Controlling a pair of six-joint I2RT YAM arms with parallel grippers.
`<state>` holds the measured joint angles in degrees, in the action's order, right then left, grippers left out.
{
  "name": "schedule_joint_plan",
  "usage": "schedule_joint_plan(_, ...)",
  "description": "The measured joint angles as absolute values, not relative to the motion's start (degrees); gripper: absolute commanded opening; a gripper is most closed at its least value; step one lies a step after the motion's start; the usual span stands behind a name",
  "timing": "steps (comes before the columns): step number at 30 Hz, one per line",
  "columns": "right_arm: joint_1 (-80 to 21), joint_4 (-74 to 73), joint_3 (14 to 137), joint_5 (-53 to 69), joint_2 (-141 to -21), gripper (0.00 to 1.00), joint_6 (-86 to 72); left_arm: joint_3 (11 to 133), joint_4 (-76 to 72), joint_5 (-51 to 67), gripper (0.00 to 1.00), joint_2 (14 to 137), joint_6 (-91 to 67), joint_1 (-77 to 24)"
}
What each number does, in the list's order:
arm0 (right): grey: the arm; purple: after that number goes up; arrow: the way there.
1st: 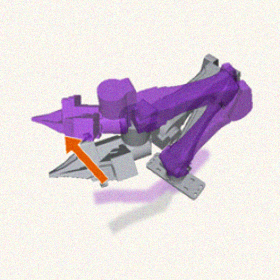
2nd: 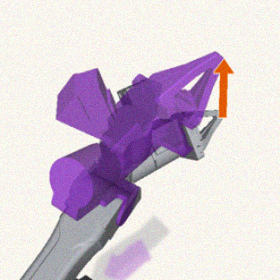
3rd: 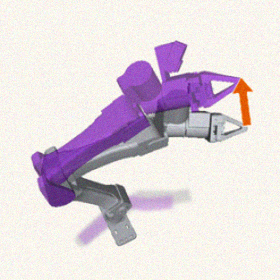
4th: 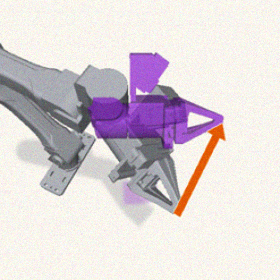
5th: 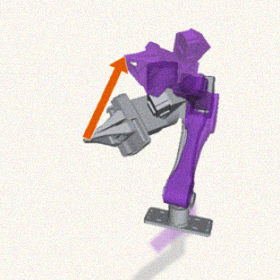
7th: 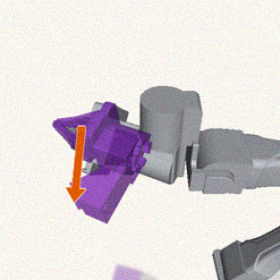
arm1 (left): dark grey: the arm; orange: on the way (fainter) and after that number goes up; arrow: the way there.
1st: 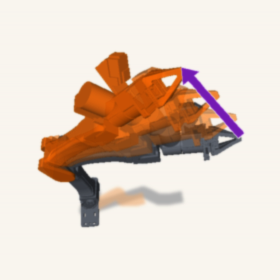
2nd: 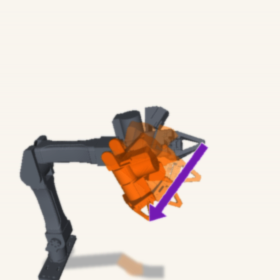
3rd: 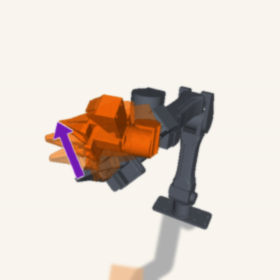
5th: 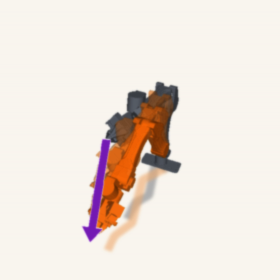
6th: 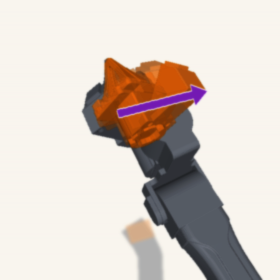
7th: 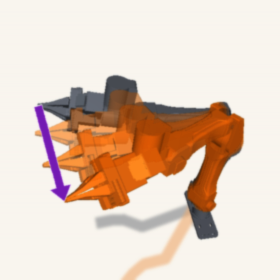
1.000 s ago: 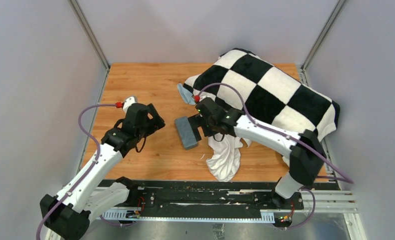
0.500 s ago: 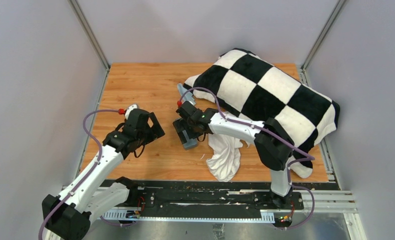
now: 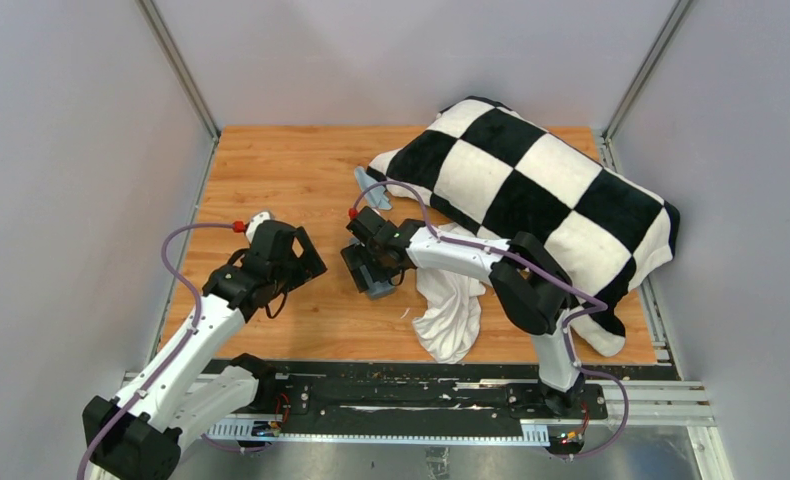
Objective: Organize the sunglasses
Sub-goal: Pick up the sunglasses case from the center of the board.
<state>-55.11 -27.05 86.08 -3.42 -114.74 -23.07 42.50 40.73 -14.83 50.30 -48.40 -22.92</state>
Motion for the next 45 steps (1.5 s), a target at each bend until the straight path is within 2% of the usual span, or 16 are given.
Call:
schedule_joint_plan(3, -55.2, -26.8, 87.1, -3.0, -115.9, 0.86, -23.2, 41.8, 40.9, -14.8, 1.00, 50.3, -48.5, -22.9)
schedule_joint_plan(8, -55.2, -26.8, 87.8, -2.9, -116.8, 0.82, -23.0, 41.6, 40.8, -14.8, 1.00, 50.6, -47.0, -22.5)
schedule_joint_plan(9, -55.2, -26.9, 87.9, -2.9, -116.8, 0.83, -22.9, 41.8, 40.9, -14.8, 1.00, 51.0, -46.4, -22.1)
schedule_joint_plan(10, -55.2, -27.0, 88.1, -2.9, -116.9, 0.86, -22.9, 42.1, 40.9, -14.8, 1.00, 51.5, -45.9, -21.8)
schedule_joint_plan(11, -55.2, -27.1, 88.3, -2.9, -117.0, 0.94, -22.9, 42.4, 40.9, -14.8, 1.00, 52.1, -45.5, -21.6)
schedule_joint_plan(13, -55.2, -27.0, 88.7, -2.9, -117.3, 0.99, -22.9, 43.0, 40.8, -14.7, 1.00, 53.3, -44.9, -21.0)
schedule_joint_plan(20, -55.2, -27.0, 88.9, -3.2, -118.4, 0.96, -22.9, 43.1, 40.3, -12.7, 1.00, 54.5, -44.5, -20.0)
schedule_joint_plan(27, -55.2, -27.0, 88.9, -3.3, -118.9, 0.81, -23.2, 42.7, 39.0, -11.5, 1.00, 55.1, -44.5, -19.9)
schedule_joint_plan(36, -55.2, -27.0, 88.9, -3.6, -118.8, 0.48, -23.5, 41.0, 37.6, -11.5, 0.98, 55.1, -44.5, -19.6)
schedule_joint_plan(43, -54.4, -25.4, 83.9, 2.7, -112.8, 0.41, -23.3, 40.1, 36.7, -13.1, 1.00, 52.8, -41.8, -19.5)
schedule_joint_plan(45, -53.5, -24.0, 80.9, 5.8, -109.1, 0.41, -23.0, 40.1, 36.5, -13.0, 0.97, 51.4, -40.9, -19.2)
